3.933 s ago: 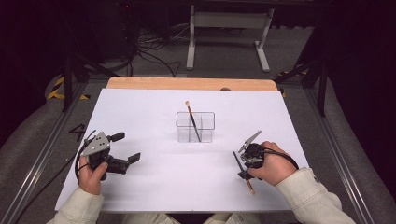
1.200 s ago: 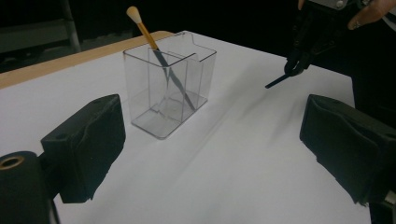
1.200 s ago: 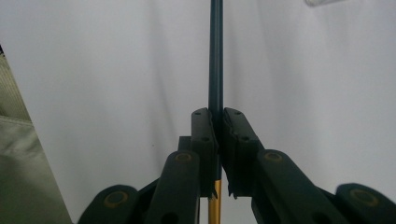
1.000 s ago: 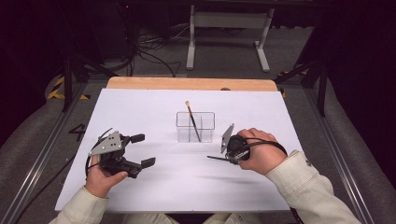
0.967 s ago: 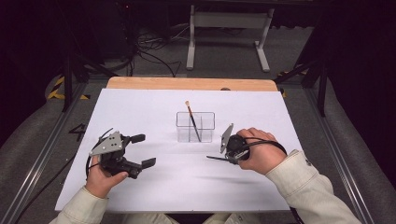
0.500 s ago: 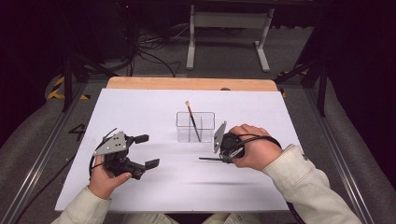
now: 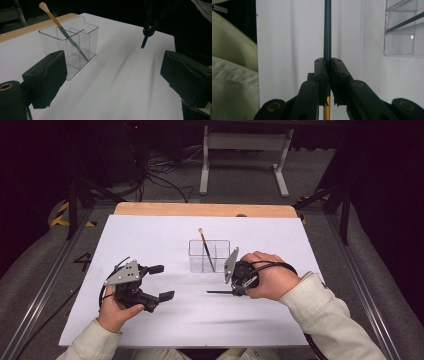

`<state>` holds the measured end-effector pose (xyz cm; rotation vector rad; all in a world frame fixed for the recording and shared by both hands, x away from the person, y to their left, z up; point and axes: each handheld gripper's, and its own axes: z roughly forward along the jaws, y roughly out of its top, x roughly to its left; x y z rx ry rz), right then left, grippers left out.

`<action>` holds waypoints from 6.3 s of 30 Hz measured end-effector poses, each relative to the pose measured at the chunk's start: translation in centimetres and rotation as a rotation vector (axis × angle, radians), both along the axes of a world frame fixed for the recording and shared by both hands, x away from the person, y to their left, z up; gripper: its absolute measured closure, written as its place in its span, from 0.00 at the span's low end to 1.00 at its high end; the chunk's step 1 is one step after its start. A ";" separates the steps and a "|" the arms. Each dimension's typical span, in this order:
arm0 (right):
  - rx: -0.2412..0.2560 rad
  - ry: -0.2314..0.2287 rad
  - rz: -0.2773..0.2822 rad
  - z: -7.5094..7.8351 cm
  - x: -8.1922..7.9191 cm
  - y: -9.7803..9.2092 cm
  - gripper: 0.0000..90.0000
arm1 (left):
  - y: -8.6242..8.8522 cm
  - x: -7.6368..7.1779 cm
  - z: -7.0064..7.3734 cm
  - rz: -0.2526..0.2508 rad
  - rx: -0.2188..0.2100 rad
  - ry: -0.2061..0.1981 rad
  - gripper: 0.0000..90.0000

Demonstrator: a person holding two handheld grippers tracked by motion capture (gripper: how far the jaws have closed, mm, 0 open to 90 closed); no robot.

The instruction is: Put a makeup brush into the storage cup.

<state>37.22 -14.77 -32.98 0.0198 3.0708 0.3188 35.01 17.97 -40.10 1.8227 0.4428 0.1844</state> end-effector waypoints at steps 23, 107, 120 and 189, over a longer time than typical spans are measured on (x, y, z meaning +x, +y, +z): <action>0.045 -0.014 0.059 0.6 -0.2 3.0 0.93 | -2.1 -0.4 -0.4 -0.103 -0.033 -0.022 0.15; 0.049 -0.089 0.206 0.6 -1.0 7.9 0.93 | -3.2 -0.9 -1.7 -0.230 0.113 0.033 0.94; 0.074 -0.093 0.199 0.6 -0.9 7.7 0.92 | -3.1 -0.9 -1.8 -0.224 0.108 0.033 0.94; 0.883 -0.087 -0.209 -3.6 -0.7 -0.4 0.66 | -0.5 -0.9 -0.4 -0.086 -0.095 -0.091 0.94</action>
